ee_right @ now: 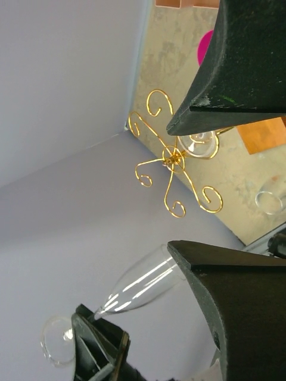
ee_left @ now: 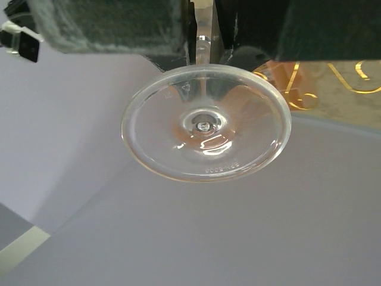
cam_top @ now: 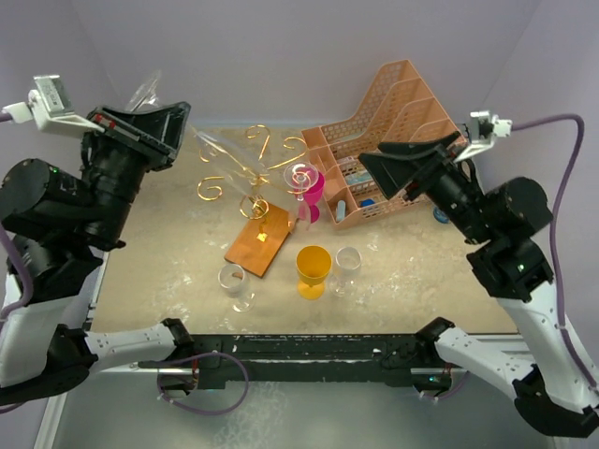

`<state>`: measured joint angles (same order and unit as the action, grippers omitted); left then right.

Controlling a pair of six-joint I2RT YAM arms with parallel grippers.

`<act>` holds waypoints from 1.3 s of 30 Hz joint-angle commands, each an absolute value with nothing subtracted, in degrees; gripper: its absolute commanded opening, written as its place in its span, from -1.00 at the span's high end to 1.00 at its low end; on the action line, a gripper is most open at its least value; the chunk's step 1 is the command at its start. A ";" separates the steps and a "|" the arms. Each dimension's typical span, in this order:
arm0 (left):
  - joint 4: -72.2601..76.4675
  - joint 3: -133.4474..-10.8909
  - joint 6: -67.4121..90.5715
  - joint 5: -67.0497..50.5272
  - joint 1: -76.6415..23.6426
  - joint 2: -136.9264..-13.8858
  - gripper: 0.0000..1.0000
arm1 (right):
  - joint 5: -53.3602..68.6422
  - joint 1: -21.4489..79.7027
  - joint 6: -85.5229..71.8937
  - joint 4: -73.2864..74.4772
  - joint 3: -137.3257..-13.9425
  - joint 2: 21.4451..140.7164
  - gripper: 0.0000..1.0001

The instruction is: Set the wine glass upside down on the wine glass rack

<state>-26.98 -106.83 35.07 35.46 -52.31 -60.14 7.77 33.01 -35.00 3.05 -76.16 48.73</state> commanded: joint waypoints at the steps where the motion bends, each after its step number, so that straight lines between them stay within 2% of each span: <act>1: -39.27 -110.36 23.89 43.84 -52.56 -59.04 1.00 | 14.36 33.20 -31.25 4.96 -81.53 55.57 -0.45; 9: -44.39 -106.17 15.95 57.39 -52.56 -54.35 1.00 | 19.18 34.46 -36.01 2.23 -87.80 65.60 -0.33; 15: -44.54 -102.05 12.88 59.26 -52.56 -50.82 1.00 | 14.85 42.54 -35.89 2.02 -92.93 72.40 -0.34; 23: -39.57 -91.45 5.11 52.89 -52.56 -44.01 1.00 | 8.84 52.29 -38.00 -0.20 -101.42 81.55 -0.35; 28: -34.36 -83.68 -0.07 44.79 -52.56 -39.24 1.00 | 7.43 56.49 -40.45 -1.67 -105.59 86.11 -0.35; 34: -32.26 -78.81 -3.88 32.90 -52.56 -37.30 1.00 | 6.55 58.66 -43.41 -3.52 -107.08 88.74 -0.37; 39: -29.34 -74.93 -6.41 30.43 -52.56 -36.02 1.00 | 7.28 59.19 -46.57 -3.60 -108.25 90.74 -0.37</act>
<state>-35.75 -76.99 -2.35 35.57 -52.31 -37.19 8.03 58.83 -42.94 0.27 -104.64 90.52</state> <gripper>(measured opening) 0.058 0.684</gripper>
